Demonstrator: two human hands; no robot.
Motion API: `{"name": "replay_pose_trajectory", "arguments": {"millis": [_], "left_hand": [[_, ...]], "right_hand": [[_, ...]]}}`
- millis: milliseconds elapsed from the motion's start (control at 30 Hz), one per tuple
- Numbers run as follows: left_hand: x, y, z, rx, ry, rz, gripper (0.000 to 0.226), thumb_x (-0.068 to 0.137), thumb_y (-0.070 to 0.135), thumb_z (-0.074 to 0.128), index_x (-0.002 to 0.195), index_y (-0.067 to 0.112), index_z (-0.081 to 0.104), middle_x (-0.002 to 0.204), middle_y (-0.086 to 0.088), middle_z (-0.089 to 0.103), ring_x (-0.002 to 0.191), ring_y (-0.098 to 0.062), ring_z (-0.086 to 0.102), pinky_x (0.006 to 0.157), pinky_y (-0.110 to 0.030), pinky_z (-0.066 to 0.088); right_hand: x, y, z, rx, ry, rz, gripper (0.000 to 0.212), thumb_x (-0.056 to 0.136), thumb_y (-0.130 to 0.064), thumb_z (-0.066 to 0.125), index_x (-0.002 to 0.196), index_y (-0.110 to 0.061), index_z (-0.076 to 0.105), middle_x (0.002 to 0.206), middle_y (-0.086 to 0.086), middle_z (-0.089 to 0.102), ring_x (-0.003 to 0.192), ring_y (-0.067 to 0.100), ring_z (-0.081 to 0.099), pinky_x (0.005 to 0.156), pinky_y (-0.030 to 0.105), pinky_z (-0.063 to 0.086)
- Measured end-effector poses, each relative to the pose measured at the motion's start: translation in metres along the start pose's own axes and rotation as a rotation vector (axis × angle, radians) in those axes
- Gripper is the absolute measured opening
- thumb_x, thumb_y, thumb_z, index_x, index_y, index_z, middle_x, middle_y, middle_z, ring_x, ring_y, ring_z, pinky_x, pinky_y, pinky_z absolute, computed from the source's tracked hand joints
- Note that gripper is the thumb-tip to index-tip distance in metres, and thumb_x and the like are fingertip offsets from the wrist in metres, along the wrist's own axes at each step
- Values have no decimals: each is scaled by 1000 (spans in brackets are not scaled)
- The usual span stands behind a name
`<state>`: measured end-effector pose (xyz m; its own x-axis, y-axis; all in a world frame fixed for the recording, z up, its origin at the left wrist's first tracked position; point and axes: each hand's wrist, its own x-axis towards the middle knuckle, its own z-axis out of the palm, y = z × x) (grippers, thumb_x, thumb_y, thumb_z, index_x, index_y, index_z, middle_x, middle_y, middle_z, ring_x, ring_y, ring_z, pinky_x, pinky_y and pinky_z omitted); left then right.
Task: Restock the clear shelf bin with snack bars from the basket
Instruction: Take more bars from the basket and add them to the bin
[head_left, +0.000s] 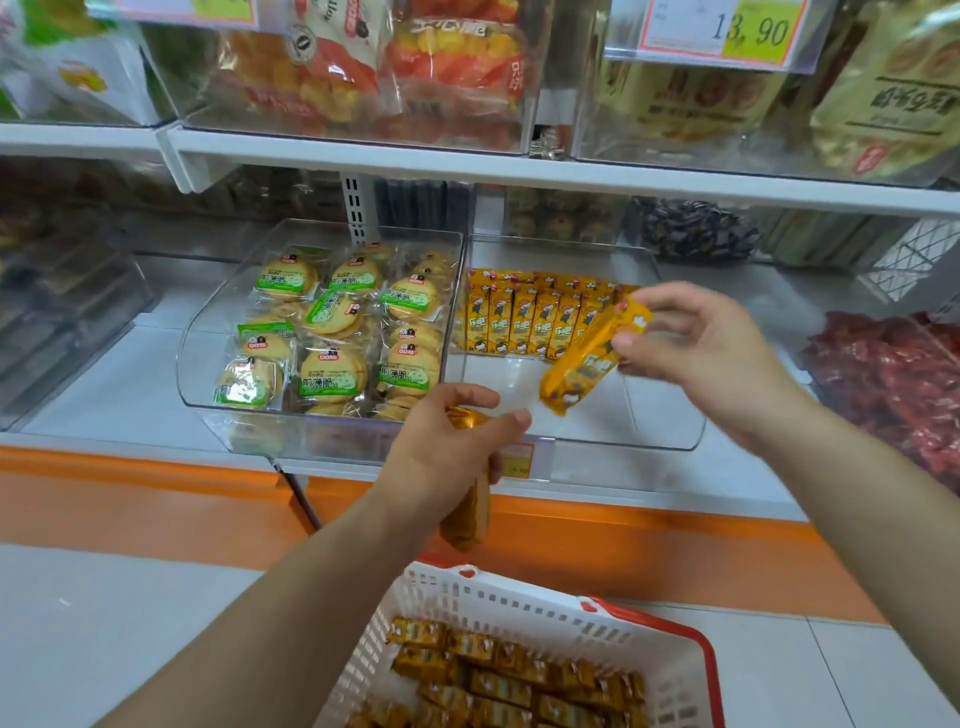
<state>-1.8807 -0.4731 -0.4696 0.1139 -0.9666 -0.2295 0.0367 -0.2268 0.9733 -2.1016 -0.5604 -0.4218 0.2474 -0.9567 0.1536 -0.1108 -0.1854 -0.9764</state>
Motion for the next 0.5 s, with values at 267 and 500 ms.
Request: {"name": "replay_pose_trajectory", "arguments": {"millis": [267, 500], "left_hand": [[5, 6, -23, -39, -148, 79, 59, 89, -15, 63, 124, 32, 52, 110, -8, 67, 105, -24, 73, 88, -44, 61], [5, 5, -34, 29, -43, 113, 73, 50, 46, 87, 117, 35, 60, 105, 6, 76, 89, -13, 77, 68, -30, 62]], "right_hand": [[92, 19, -37, -1084, -46, -130, 29, 75, -21, 83, 99, -30, 68, 101, 3, 73, 83, 19, 66, 74, 27, 45], [143, 43, -37, -1485, -164, -46, 39, 84, -31, 74, 121, -24, 64, 118, 8, 63, 99, 28, 60, 75, 29, 44]]}}
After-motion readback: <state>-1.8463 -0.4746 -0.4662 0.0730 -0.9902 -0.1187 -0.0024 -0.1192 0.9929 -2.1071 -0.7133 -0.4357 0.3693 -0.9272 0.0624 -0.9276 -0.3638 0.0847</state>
